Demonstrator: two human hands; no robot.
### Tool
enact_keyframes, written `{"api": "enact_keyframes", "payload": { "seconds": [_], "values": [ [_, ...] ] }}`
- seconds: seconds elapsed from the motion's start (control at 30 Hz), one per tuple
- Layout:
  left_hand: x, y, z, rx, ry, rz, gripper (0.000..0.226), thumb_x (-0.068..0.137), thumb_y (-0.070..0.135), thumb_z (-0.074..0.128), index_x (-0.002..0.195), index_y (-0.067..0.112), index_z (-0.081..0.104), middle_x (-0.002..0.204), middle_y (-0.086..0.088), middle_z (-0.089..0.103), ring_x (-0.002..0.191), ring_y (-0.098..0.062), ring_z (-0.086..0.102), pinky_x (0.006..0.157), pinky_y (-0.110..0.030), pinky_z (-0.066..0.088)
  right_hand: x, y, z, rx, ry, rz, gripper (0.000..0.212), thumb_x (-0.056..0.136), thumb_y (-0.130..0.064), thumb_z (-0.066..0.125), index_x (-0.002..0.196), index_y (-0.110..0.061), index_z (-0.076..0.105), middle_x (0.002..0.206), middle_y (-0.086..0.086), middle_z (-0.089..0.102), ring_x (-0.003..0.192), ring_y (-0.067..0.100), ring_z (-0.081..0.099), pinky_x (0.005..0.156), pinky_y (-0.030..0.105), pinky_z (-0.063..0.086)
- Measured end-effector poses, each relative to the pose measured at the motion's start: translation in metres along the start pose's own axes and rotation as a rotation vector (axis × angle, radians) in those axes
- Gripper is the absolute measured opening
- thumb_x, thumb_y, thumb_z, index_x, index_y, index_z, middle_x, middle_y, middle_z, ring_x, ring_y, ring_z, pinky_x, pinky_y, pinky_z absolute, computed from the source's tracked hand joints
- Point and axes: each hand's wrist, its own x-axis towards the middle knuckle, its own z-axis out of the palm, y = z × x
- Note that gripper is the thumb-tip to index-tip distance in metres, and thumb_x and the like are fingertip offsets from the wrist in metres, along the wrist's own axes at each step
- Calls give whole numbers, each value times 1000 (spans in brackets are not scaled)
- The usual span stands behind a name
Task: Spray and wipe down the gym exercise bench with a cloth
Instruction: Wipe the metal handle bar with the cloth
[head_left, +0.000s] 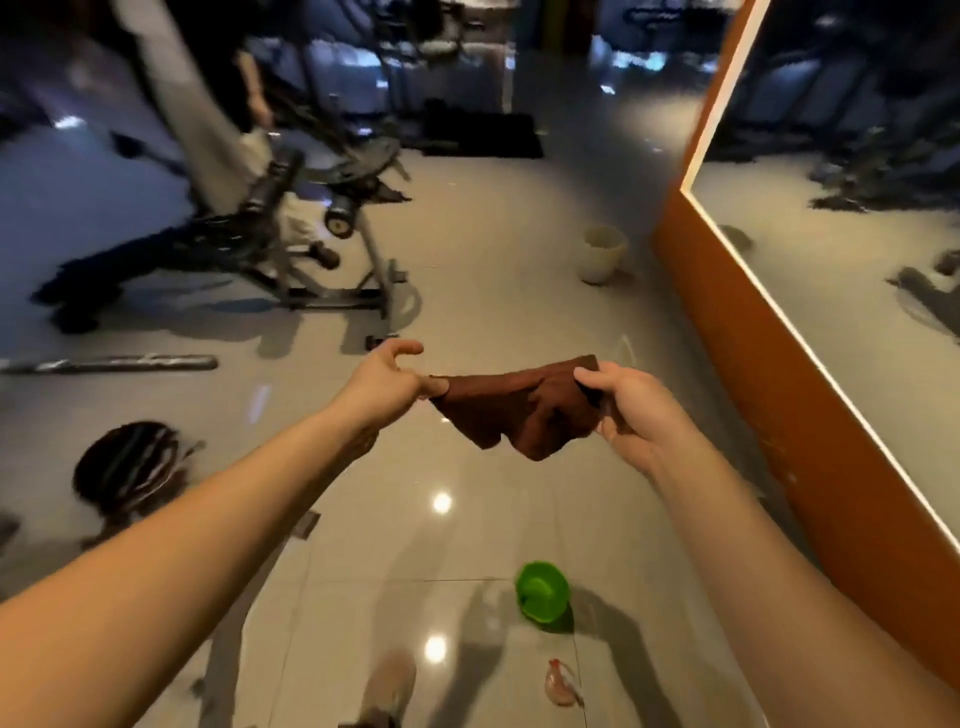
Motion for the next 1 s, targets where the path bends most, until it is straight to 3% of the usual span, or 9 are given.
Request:
{"api": "enact_keyframes", "payload": {
  "seconds": [0.13, 0.23, 0.3, 0.5, 0.57, 0.73, 0.83, 0.9, 1.0],
  "values": [
    [-56, -12, -29, -112, 190, -11, 51, 90, 7, 73, 135, 21, 52, 111, -12, 70, 103, -25, 68, 93, -41, 56, -7, -5, 31, -132, -183, -39, 19, 93, -5, 65, 110, 0, 72, 106, 17, 76, 96, 29, 73, 84, 37, 58],
    [-94, -17, -50, -272, 338, -86, 27, 91, 1, 69, 112, 14, 59, 92, -13, 69, 77, -22, 65, 69, -31, 57, -24, -3, 62, -260, -215, -93, 10, 87, -4, 73, 97, -7, 74, 89, 9, 76, 84, 24, 70, 78, 34, 57],
    [-117, -23, -67, -278, 368, -131, 12, 90, 3, 68, 90, 12, 62, 74, -9, 60, 58, -17, 51, 53, -24, 46, -37, 2, 85, -321, -254, -128, 10, 85, -3, 75, 90, -12, 71, 81, 5, 72, 78, 21, 67, 67, 29, 52],
    [-182, -60, -120, -225, 444, -238, 20, 92, 21, 72, 76, 15, 62, 68, -1, 53, 61, -14, 42, 54, -26, 34, -76, 34, 155, -299, -369, -63, 18, 89, -1, 66, 92, -19, 68, 82, 1, 67, 75, 14, 61, 64, 28, 46],
    [-205, -72, -135, -219, 422, -256, 18, 84, 24, 77, 75, 19, 62, 67, 1, 59, 61, -14, 48, 58, -27, 35, -92, 47, 174, -294, -406, -28, 19, 91, 0, 64, 93, -18, 69, 85, 2, 68, 76, 15, 61, 69, 31, 49],
    [-258, -105, -172, -141, 573, -220, 25, 88, 2, 72, 88, 23, 57, 106, -9, 61, 94, -27, 57, 75, -33, 45, -138, 73, 217, -328, -441, -32, 17, 91, -3, 63, 93, -17, 73, 92, 3, 71, 84, 17, 64, 74, 33, 50],
    [-289, -120, -197, -207, 599, -210, 28, 87, 4, 75, 84, 23, 55, 105, -10, 66, 104, -34, 68, 96, -47, 57, -171, 87, 239, -346, -442, -88, 17, 88, -2, 65, 88, -17, 74, 89, 2, 71, 83, 18, 63, 71, 31, 49],
    [-309, -131, -217, -267, 609, -215, 16, 85, 5, 78, 87, 12, 64, 103, -13, 72, 97, -32, 72, 92, -51, 60, -191, 97, 251, -355, -454, -114, 17, 84, -1, 67, 86, -16, 75, 87, 2, 71, 82, 19, 62, 71, 31, 51],
    [-340, -147, -242, -365, 561, -273, 33, 88, 11, 76, 118, 1, 67, 100, -11, 75, 77, -23, 71, 76, -37, 58, -220, 112, 269, -365, -479, -116, 17, 82, 1, 69, 84, -14, 76, 82, 3, 69, 82, 20, 58, 72, 32, 53]
  ]
}}
